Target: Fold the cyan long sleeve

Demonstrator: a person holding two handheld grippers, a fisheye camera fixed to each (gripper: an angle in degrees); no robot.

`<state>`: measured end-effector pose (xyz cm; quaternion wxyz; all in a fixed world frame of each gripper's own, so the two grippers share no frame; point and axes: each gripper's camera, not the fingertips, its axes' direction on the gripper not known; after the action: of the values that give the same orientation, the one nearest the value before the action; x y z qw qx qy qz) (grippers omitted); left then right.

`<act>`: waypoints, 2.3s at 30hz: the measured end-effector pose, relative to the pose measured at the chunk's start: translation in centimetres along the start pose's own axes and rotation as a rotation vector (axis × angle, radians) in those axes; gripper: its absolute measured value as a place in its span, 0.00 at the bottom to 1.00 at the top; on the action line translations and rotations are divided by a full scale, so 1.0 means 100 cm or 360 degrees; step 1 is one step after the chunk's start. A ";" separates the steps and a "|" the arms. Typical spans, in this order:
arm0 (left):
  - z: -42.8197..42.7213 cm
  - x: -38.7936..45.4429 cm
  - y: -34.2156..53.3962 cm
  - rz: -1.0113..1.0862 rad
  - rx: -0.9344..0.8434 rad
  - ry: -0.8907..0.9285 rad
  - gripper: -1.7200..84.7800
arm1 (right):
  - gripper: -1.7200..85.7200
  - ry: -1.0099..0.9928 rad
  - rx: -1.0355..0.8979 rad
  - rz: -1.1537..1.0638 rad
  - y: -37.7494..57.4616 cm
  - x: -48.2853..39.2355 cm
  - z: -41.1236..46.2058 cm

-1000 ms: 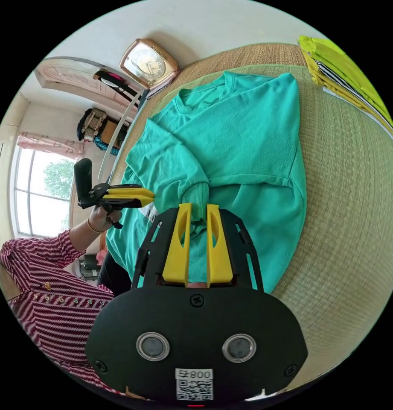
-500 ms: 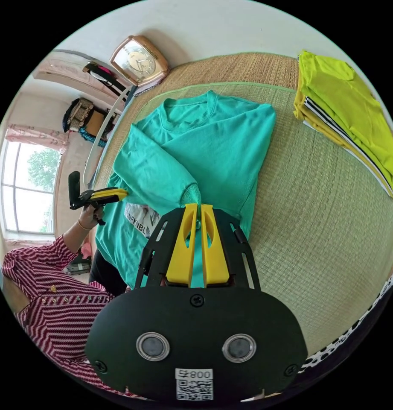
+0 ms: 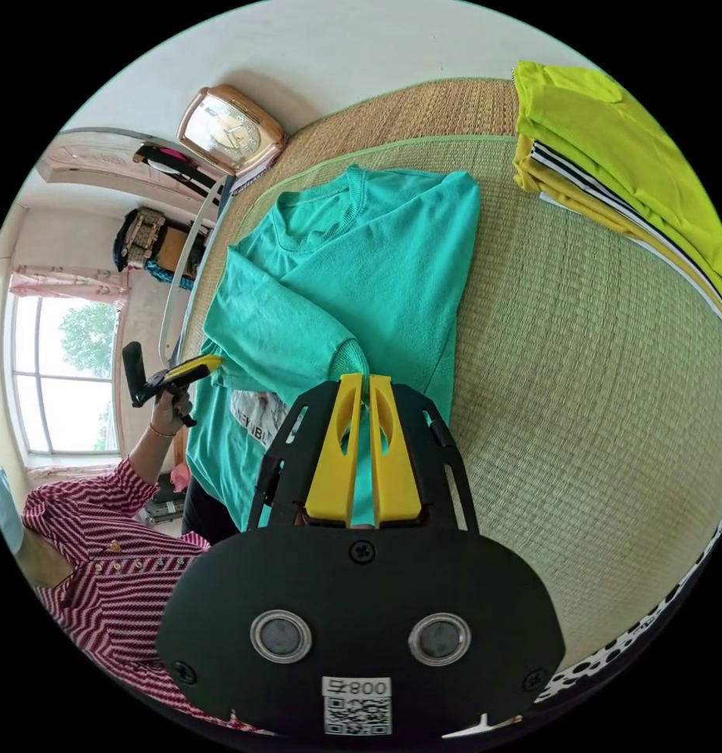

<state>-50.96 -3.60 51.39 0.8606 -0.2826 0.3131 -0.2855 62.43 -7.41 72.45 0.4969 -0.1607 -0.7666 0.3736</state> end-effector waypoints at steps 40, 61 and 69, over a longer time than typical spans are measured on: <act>0.000 -0.005 0.011 -0.0064 0.0087 -0.0346 0.02 | 0.02 0.0149 0.0176 0.0060 0.022 -0.025 0.041; 0.014 -0.012 0.000 0.0026 0.0143 -0.0304 0.02 | 0.02 0.0339 0.0381 -0.0008 -0.129 -0.032 0.052; 0.011 -0.026 0.012 0.0009 0.0146 -0.0250 0.02 | 0.02 0.0185 0.0425 0.0144 -0.141 0.012 0.065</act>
<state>-51.49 -0.70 52.30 0.8953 -0.2636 0.2321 -0.2740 57.91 -18.86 82.08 0.5400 -0.1489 -0.6720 0.4844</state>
